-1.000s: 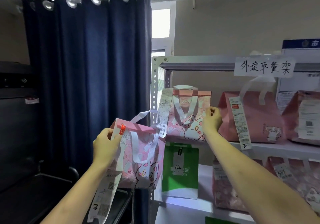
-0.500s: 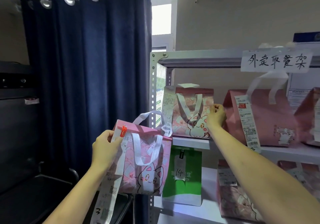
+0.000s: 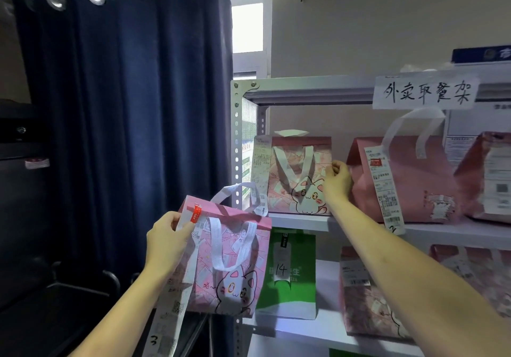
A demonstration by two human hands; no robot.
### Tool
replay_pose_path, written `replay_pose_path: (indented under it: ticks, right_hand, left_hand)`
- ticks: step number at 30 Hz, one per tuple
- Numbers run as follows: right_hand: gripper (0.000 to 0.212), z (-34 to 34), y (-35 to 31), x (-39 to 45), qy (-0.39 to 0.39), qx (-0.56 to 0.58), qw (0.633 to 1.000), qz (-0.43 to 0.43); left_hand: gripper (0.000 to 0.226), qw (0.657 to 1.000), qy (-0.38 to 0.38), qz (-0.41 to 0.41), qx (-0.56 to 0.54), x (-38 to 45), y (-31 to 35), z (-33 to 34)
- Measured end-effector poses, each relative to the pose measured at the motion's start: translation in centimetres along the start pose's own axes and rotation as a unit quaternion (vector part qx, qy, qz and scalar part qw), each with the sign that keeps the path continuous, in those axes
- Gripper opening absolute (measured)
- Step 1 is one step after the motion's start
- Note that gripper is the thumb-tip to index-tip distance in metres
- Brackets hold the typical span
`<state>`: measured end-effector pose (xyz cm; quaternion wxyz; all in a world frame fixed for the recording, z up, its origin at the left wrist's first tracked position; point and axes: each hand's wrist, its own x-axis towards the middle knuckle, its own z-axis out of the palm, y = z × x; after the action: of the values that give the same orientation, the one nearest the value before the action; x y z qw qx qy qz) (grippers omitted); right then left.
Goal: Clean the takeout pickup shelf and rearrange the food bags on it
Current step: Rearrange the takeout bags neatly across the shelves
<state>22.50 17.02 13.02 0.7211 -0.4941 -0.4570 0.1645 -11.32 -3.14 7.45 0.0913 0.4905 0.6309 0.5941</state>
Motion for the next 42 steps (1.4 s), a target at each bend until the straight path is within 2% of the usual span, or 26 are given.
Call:
replay_pose_path:
  ticks: [6, 13, 21, 30, 34, 42]
  right_hand:
    - [0.032, -0.8, -0.5, -1.9, -0.026, -0.020, 0.999, -0.034]
    - [0.025, -2.3, -0.7, -6.8, -0.040, 0.002, 0.998, -0.045]
    - [0.017, -5.4, 2.7, -14.8, -0.060, -0.009, 0.998, -0.011]
    - [0.016, -10.1, 6.4, -22.3, -0.098, -0.029, 0.993, 0.058]
    - [0.013, -11.9, 8.3, -23.6, -0.105, -0.017, 0.991, 0.082]
    - [0.015, -15.5, 12.9, -23.1, -0.104, -0.020, 0.987, 0.121]
  left_hand:
    - [0.011, 1.000, -0.011, -0.003, -0.002, -1.2, -0.3, -0.5]
    - [0.012, 1.000, -0.025, -0.008, -0.013, -3.0, -0.8, -1.0]
    - [0.010, 0.998, -0.058, -0.018, -0.036, -5.8, -1.6, 0.0]
    - [0.021, 0.992, -0.095, -0.039, -0.071, -9.4, -2.8, 4.2]
    - [0.029, 0.989, -0.104, -0.053, -0.096, -10.5, -3.6, 6.7]
    - [0.016, 0.979, -0.122, -0.085, -0.139, -13.9, -4.4, 12.1]
